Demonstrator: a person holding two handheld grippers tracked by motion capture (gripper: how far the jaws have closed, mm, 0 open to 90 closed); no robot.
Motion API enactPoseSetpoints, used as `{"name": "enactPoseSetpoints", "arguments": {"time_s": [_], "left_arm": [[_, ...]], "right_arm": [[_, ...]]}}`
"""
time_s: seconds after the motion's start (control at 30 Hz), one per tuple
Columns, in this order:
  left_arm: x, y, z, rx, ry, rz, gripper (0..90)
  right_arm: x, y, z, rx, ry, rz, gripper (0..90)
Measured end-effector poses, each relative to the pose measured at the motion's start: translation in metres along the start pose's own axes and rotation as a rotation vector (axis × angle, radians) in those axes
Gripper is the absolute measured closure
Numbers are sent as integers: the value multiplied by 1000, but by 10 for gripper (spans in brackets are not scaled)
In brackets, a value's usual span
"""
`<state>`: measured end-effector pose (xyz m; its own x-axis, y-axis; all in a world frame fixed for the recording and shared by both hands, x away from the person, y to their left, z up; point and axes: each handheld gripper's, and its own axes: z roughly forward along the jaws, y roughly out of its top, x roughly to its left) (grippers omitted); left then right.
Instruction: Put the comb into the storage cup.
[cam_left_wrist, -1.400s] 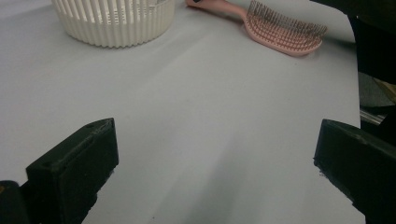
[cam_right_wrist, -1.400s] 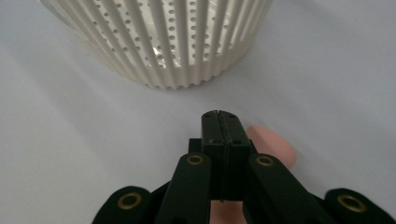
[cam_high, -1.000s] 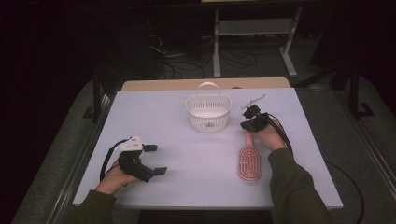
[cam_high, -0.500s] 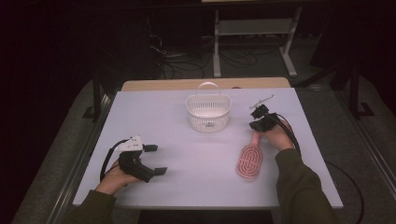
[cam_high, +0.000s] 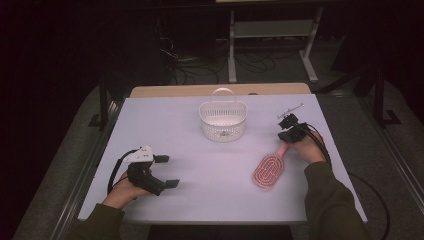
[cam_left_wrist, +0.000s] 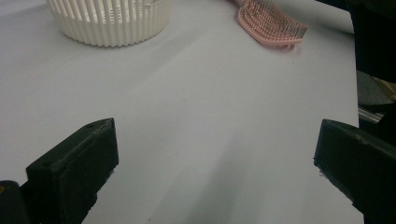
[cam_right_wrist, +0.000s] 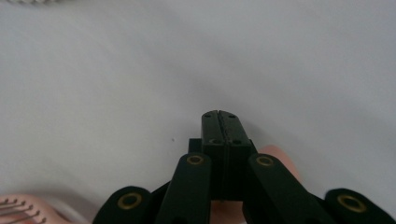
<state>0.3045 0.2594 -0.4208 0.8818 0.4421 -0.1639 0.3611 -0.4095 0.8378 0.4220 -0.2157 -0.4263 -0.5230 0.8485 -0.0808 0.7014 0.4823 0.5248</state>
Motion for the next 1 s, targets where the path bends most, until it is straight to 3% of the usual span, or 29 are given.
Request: {"name": "enactPoseSetpoints", "arguments": {"time_s": [0.63,1.0], "left_arm": [[-3,1,3,3,-9,5,0],[-4,2,4,6,-13,11,0]], "right_arm": [[-22,-34,-19,45,-44,31,893],[-21,-55,-32,60,-41,27,893]]}}
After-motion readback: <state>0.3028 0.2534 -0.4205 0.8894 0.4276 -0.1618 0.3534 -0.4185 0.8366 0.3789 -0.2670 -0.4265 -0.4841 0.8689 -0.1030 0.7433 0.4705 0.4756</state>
